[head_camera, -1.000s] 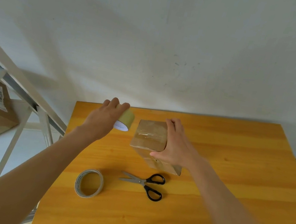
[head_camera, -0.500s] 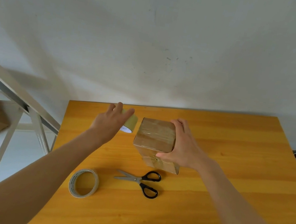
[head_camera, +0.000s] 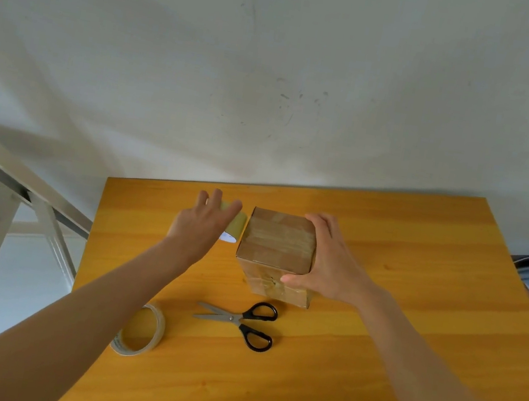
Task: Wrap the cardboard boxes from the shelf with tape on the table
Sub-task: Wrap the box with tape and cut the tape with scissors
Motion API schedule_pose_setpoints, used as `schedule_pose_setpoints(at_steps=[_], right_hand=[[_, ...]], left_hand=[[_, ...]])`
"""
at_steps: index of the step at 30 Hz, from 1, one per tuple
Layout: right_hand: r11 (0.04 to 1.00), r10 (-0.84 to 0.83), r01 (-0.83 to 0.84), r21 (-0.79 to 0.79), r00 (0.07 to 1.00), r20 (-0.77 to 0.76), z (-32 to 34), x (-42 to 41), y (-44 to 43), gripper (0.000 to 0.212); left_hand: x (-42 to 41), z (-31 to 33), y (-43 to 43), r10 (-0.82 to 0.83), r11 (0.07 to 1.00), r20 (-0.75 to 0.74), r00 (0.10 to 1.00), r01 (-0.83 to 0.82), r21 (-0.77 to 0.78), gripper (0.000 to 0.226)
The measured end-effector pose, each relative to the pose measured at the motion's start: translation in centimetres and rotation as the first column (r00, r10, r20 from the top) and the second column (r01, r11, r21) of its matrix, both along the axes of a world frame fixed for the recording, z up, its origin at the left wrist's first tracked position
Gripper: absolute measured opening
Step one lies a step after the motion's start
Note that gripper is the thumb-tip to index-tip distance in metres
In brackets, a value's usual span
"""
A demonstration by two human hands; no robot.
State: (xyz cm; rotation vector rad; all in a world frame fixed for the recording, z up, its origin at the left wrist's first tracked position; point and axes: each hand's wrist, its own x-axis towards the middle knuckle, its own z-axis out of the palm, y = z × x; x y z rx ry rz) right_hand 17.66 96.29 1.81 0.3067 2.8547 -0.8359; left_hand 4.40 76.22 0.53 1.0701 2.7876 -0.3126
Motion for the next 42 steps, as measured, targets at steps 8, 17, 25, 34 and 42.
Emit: schedule_pose_setpoints(at_steps=[8,17,25,34,42], right_hand=[[0.999,-0.013,0.012,0.033,0.999,0.040,0.2,1.0,1.1,0.112],[0.933,0.056,-0.083,0.349,0.995,0.087,0.1,-0.2,-1.2,0.125],[0.893,0.114,-0.174,0.415,0.980,0.166,0.6,-3.3,-4.6,0.122],[0.975,0.047,-0.039,0.219,0.998,-0.033,1.1,-4.3,-5.5,0.114],[1.000,0.024,-0.025,-0.013,0.993,-0.114,0.5,-4.7,-6.3,0.119]], left_hand=[[0.7,-0.1,1.8,-0.018,1.000,0.027,0.999,0.017,0.004,0.080],[1.7,0.5,2.9,-0.084,0.996,0.041,0.996,0.083,0.033,0.084],[1.9,0.7,2.8,-0.119,0.988,0.049,0.992,0.113,0.101,0.098],[0.9,0.3,-0.1,0.173,0.774,0.187,0.967,-0.250,0.582,0.080],[0.8,0.4,-0.7,0.121,0.370,0.721,0.682,-0.705,0.605,0.014]])
